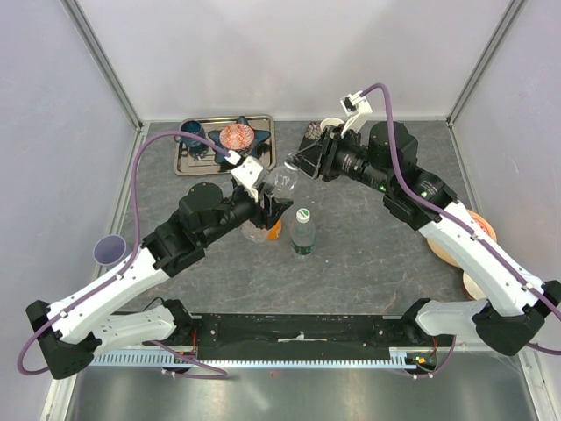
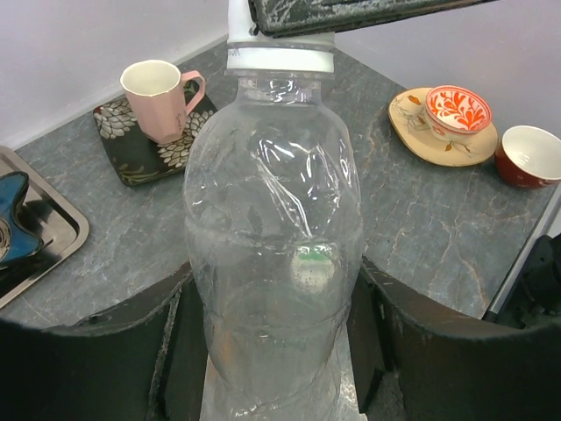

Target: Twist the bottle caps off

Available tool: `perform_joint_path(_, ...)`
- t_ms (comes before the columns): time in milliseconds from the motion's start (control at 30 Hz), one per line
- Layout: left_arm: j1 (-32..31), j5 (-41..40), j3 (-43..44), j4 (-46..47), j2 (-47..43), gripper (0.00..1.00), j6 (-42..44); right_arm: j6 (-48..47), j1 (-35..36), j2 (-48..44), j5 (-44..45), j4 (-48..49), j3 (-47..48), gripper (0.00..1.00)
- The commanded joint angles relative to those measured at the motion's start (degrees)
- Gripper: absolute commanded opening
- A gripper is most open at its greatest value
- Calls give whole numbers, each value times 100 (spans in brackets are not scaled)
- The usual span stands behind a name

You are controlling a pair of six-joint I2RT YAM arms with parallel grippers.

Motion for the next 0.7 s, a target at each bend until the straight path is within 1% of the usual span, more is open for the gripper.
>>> perform_joint_path(0, -37, 818, 314, -145, -48, 27, 442, -757, 25, -229, -612, 101, 63, 0)
perform_joint_path(33, -37, 993, 359, -190, -66, 27, 443, -889, 25, -255, -682, -13, 133, 0)
perform_joint_path(67, -28, 1447, 385, -216, -92, 24, 443, -1125, 16, -299, -813, -58, 256, 0)
perform_joint_path(133, -28, 2047, 421, -138, -224, 23, 416, -1320, 16, -325, -1191, -241, 458, 0)
perform_joint_path(167, -19, 2624, 429, -85, -277, 23, 320, -1486, 25, -343, -1341, -286, 494, 0)
perform_joint_path(200, -19, 2891, 438, -32, -347, 23, 250, -1549, 16, -369, -1647, -295, 503, 0)
perform_joint_path(233, -11, 3128, 473, 55, -365, 23, 180, -1611, 25, -422, -1806, -295, 503, 0)
perform_joint_path(267, -2, 3609, 552, 65, -382, 23, 14, -1663, 25, -474, -1938, -287, 495, 0)
perform_joint_path(333, 24, 4139, 675, 74, -348, 24, -137, -1848, 25, -554, -2299, -269, 416, 0)
perform_joint_path(367, 42, 4637, 823, 56, -321, 24, -285, -1909, 25, -650, -2457, -251, 381, 0)
perform_joint_path(400, 51, 4886, 894, 56, -278, 24, -365, -1936, 25, -703, -2589, -208, 354, 0)
perform_joint_path(433, 60, 5141, 974, 47, -181, 24, -453, -1954, 16, -790, -2956, -103, 284, 0)
perform_joint_path(467, 77, 5605, 1114, 82, -128, 24, -645, -1928, 25, -852, -3151, -6, 240, 0)
perform_joint_path(500, 86, 5844, 1185, 126, -58, 25, -752, -1893, 25, -905, -3335, 238, 187, 0)
perform_joint_path(533, 86, 6082, 1220, 213, 4, 25, -866, -1840, 25, -1001, -3677, 319, 109, 0)
perform_joint_path(567, 95, 6510, 1264, 484, 117, 25, -1154, -1866, 25, -1046, -3776, 355, 90, 0)
perform_joint_path(633, 104, 6838, 1264, 784, 223, 25, -1472, -1997, 25, -1177, -3943, 408, 20, 0)
perform_joint_path(667, 112, 7092, 1238, 1020, 320, 25, -1769, -2033, 25, -1213, -4135, 417, 2, 0)
